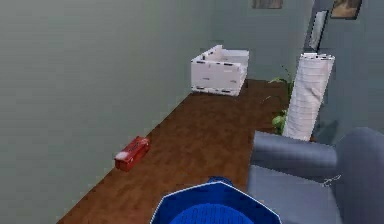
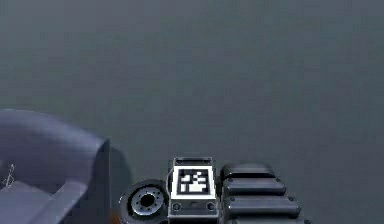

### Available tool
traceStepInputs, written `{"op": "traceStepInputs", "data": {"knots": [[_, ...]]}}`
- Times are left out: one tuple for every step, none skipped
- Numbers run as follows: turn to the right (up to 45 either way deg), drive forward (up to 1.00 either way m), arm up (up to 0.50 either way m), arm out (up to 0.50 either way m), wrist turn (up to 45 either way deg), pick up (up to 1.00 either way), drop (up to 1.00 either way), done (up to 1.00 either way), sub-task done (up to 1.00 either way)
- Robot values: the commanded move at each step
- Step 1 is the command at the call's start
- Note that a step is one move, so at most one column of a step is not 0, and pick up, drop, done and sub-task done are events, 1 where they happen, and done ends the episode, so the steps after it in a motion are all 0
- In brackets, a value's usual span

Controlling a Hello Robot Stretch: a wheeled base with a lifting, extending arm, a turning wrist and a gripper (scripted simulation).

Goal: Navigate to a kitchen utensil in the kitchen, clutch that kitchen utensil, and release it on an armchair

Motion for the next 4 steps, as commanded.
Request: {"op": "traceStepInputs", "data": {"knots": [[0.0,0.3,0.0,0.0,0.0,0.0,0.0,0.0,0.0],[45.0,0.0,0.0,0.0,0.0,0.0,0.0,0.0,0.0],[21.0,0.0,0.0,0.0,0.0,0.0,0.0,0.0,0.0],[-45.0,0.0,0.0,0.0,0.0,0.0,0.0,0.0,0.0]]}}
